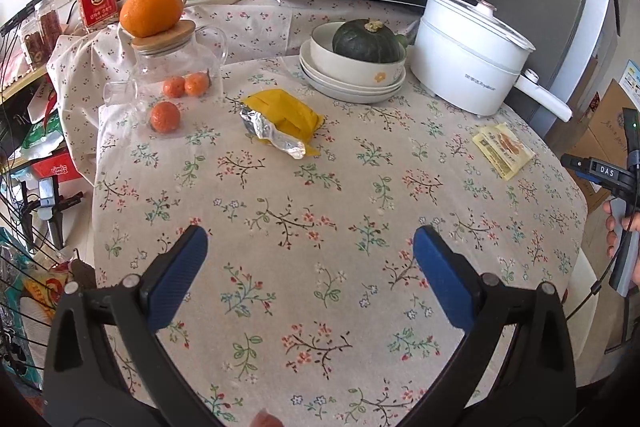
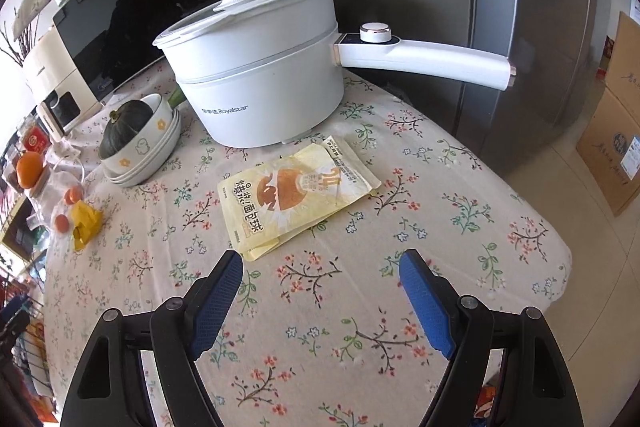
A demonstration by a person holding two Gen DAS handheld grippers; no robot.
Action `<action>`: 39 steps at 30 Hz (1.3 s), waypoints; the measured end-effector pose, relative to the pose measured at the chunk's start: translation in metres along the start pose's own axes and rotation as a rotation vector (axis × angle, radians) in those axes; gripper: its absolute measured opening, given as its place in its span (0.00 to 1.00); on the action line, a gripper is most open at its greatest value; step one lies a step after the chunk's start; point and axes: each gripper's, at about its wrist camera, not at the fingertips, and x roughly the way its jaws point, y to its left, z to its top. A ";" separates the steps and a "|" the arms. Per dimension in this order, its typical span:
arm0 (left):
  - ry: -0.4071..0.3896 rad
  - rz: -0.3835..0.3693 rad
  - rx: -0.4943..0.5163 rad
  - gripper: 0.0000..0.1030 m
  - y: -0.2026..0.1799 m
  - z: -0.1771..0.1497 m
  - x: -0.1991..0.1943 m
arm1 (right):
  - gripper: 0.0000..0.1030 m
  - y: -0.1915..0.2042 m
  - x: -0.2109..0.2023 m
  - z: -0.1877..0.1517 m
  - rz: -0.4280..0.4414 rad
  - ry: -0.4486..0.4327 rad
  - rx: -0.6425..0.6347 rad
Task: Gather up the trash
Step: 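Grasp the yellow snack wrapper with the left tool while the right tool grasps the cream paper packet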
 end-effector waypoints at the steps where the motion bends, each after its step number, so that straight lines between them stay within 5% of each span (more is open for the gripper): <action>1: -0.004 0.025 -0.019 0.99 0.003 0.004 0.007 | 0.80 0.004 0.007 0.002 -0.008 -0.004 -0.003; 6: -0.036 0.067 -0.113 0.99 0.003 0.030 0.047 | 0.80 0.040 0.031 0.001 0.034 -0.019 -0.060; 14: -0.069 0.103 -0.089 0.97 -0.006 0.047 0.104 | 0.79 0.080 0.072 -0.005 -0.038 -0.010 -0.241; 19: -0.047 0.034 -0.107 0.72 0.005 0.050 0.123 | 0.62 0.079 0.091 -0.004 -0.061 0.011 -0.271; 24: 0.009 0.013 -0.170 0.19 0.021 0.044 0.138 | 0.50 0.076 0.099 -0.006 -0.040 0.024 -0.263; 26: 0.018 -0.004 -0.205 0.06 0.027 0.041 0.139 | 0.41 0.078 0.099 -0.007 -0.034 0.018 -0.283; 29: 0.015 -0.021 -0.249 0.01 0.035 0.036 0.136 | 0.12 0.084 0.097 -0.007 -0.032 0.016 -0.320; 39: 0.034 -0.072 -0.177 0.01 0.018 0.018 0.101 | 0.04 0.073 0.047 -0.010 -0.014 -0.017 -0.299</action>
